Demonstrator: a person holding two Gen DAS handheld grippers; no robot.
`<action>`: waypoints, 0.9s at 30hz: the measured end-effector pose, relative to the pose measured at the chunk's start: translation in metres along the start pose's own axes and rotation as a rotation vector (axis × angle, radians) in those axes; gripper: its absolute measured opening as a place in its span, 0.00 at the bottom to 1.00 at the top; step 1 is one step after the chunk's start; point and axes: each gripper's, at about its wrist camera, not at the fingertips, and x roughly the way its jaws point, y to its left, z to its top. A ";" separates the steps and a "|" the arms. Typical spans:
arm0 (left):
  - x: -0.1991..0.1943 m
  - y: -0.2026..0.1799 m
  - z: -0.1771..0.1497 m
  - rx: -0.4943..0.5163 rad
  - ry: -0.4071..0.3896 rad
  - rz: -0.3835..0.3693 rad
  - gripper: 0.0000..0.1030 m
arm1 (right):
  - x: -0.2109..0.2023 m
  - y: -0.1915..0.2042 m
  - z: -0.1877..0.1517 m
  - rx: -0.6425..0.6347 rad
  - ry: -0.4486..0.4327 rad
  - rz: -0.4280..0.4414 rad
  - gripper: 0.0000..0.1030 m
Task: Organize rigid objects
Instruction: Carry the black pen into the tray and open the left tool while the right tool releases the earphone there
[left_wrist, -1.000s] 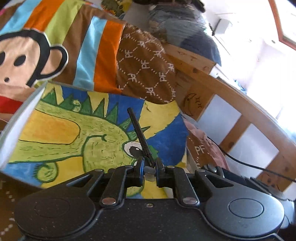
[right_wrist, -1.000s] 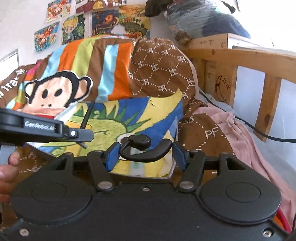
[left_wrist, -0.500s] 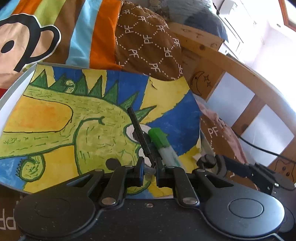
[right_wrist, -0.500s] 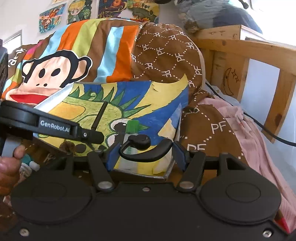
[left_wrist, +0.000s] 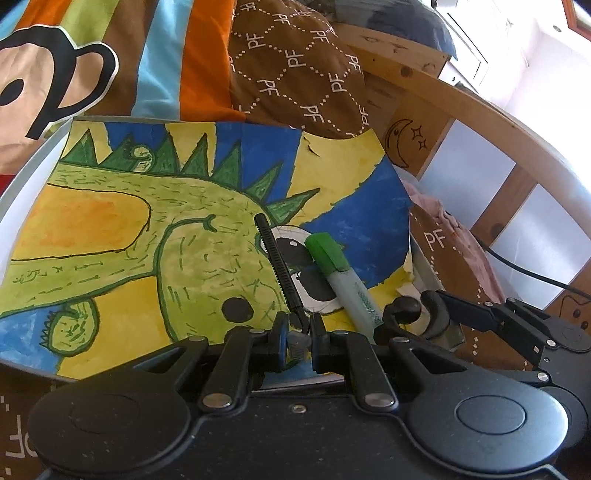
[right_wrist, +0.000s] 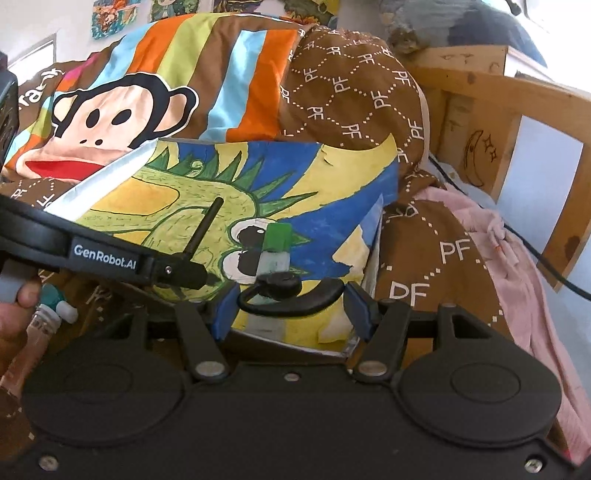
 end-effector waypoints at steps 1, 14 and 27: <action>0.000 -0.001 0.000 0.003 0.004 0.001 0.12 | 0.001 0.000 0.000 0.005 0.002 0.000 0.51; -0.018 -0.002 0.004 -0.025 -0.006 0.033 0.24 | -0.016 0.003 -0.002 0.007 -0.031 -0.012 0.76; -0.098 -0.010 -0.004 -0.001 -0.190 0.099 0.69 | -0.081 0.001 0.009 0.072 -0.131 -0.014 0.99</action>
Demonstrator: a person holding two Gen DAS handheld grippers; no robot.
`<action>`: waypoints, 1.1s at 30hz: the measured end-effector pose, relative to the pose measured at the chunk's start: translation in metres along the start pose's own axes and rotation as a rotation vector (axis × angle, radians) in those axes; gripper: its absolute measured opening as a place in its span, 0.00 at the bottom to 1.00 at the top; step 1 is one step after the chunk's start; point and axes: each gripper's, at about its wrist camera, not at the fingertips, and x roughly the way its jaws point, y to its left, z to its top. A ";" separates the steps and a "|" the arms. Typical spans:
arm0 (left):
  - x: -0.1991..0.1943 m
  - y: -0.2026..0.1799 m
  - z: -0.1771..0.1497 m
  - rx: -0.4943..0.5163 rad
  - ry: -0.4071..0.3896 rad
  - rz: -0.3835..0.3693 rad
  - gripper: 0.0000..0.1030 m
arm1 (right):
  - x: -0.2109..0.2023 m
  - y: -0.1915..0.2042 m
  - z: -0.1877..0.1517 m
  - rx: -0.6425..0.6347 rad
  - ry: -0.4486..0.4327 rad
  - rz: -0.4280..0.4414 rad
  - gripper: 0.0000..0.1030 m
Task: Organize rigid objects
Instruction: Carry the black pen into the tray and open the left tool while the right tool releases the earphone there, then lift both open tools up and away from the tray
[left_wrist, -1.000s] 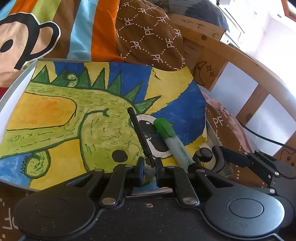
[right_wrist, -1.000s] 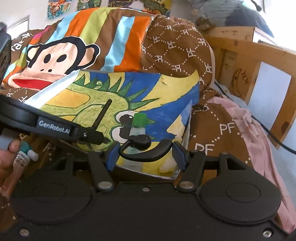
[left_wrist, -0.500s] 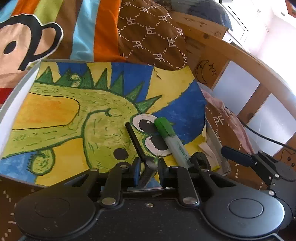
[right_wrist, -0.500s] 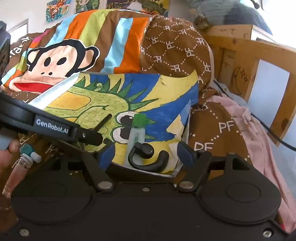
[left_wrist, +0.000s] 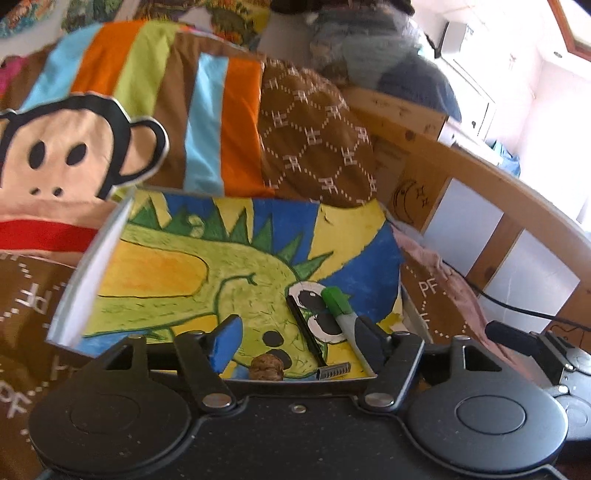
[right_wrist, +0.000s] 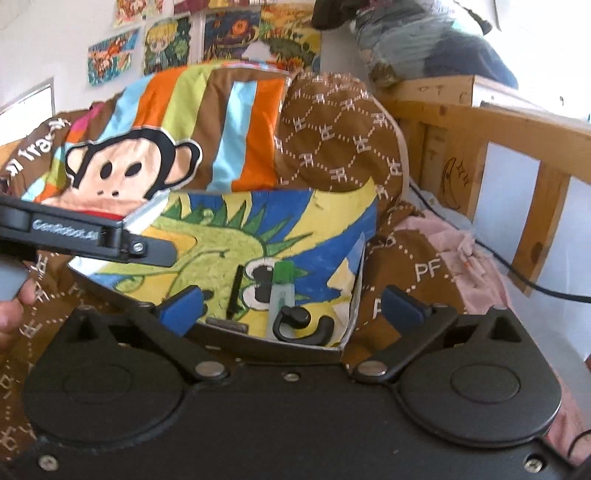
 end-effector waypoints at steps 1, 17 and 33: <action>-0.008 0.000 0.000 0.001 -0.012 0.004 0.70 | -0.005 0.000 0.002 0.005 -0.009 0.000 0.99; -0.137 -0.011 -0.038 0.056 -0.227 0.124 0.99 | -0.112 0.013 -0.004 0.109 -0.100 0.004 1.00; -0.223 0.013 -0.097 -0.005 -0.276 0.199 0.99 | -0.233 0.054 -0.041 0.177 -0.145 -0.054 1.00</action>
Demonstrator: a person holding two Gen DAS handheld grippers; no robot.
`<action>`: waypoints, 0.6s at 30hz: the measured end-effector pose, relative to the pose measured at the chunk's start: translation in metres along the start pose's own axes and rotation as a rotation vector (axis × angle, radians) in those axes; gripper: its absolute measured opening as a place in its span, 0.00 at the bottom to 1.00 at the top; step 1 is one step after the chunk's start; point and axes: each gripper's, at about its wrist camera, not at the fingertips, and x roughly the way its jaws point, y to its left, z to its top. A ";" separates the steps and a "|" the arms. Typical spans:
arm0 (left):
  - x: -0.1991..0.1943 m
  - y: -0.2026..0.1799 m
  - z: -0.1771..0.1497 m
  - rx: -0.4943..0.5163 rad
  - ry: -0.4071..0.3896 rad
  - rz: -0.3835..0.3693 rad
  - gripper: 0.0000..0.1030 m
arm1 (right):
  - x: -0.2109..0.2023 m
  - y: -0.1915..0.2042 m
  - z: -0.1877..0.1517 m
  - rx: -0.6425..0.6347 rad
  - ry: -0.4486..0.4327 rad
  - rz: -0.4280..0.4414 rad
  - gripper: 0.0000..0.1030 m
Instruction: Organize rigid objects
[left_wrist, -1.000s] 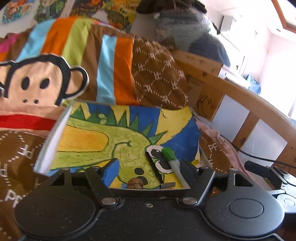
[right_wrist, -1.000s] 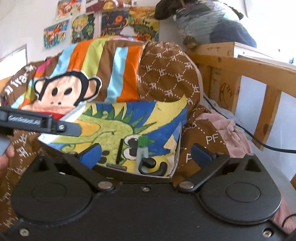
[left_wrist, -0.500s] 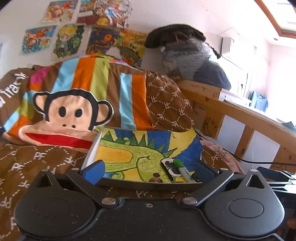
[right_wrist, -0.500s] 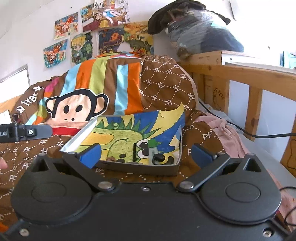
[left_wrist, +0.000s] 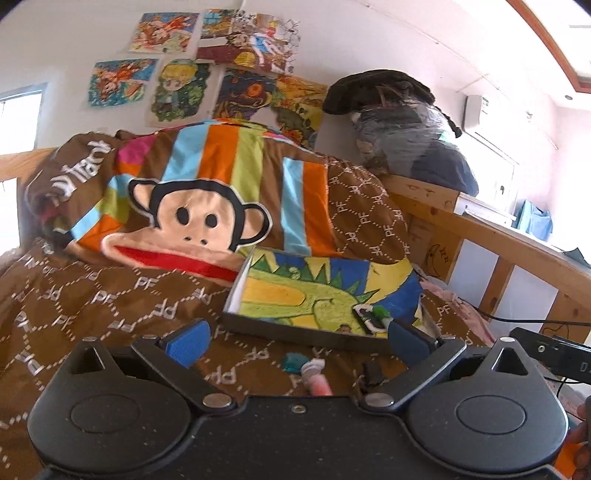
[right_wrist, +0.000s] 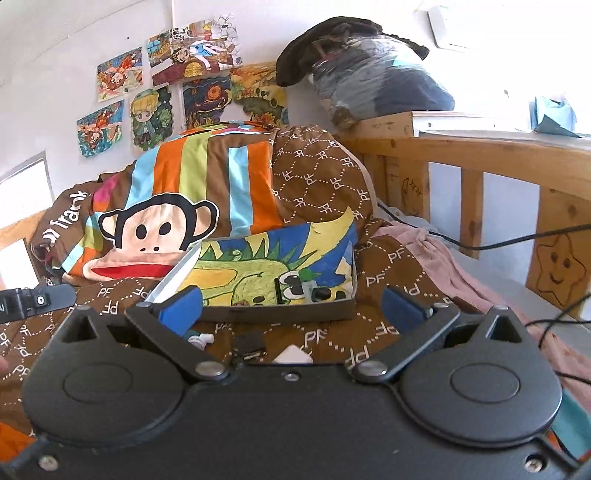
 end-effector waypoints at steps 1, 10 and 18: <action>-0.004 0.003 -0.003 -0.001 0.004 0.005 0.99 | -0.005 0.002 -0.002 0.001 0.004 0.001 1.00; -0.032 0.016 -0.027 -0.009 0.044 0.024 0.99 | -0.043 0.025 -0.026 -0.017 0.053 0.017 1.00; -0.046 0.017 -0.036 0.016 0.049 0.030 0.99 | -0.070 0.048 -0.045 -0.023 0.074 0.004 1.00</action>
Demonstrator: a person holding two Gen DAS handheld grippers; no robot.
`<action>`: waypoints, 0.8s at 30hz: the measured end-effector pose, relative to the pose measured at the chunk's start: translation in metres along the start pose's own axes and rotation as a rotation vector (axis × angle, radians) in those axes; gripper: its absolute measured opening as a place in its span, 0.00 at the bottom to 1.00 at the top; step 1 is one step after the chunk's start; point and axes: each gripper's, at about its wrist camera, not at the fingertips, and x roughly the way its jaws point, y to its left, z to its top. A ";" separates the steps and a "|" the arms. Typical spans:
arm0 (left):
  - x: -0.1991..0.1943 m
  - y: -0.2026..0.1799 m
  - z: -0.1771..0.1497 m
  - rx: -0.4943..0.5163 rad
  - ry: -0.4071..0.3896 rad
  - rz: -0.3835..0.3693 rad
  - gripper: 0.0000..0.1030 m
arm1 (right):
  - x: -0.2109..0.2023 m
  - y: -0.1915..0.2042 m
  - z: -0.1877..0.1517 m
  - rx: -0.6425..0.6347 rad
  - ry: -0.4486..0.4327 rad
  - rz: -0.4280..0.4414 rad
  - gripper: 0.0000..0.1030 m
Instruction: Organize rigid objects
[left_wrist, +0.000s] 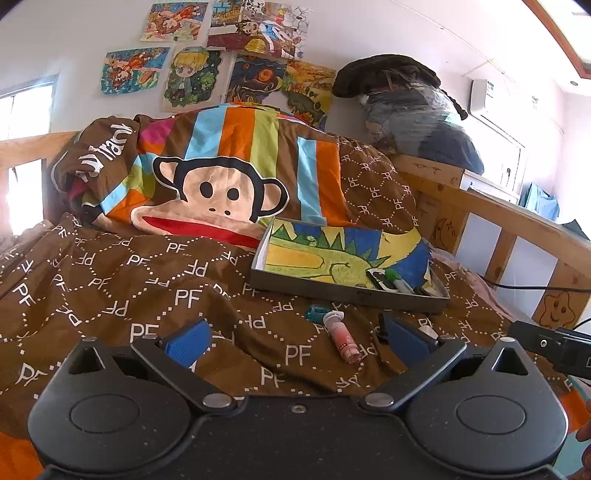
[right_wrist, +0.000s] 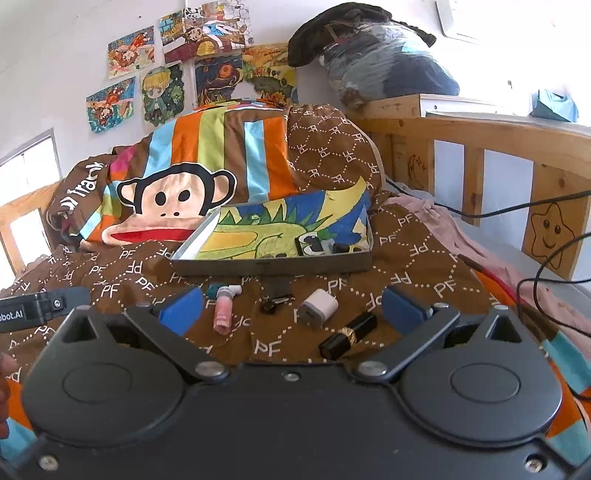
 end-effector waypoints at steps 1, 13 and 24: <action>-0.001 0.001 -0.001 0.001 0.001 0.000 0.99 | -0.003 0.002 -0.003 -0.001 0.003 -0.001 1.00; 0.012 0.004 -0.014 -0.002 0.054 0.028 0.99 | 0.018 0.006 -0.019 0.011 0.102 -0.071 1.00; 0.009 0.000 -0.016 0.020 0.046 0.031 0.99 | 0.035 -0.003 -0.015 0.027 0.123 -0.076 1.00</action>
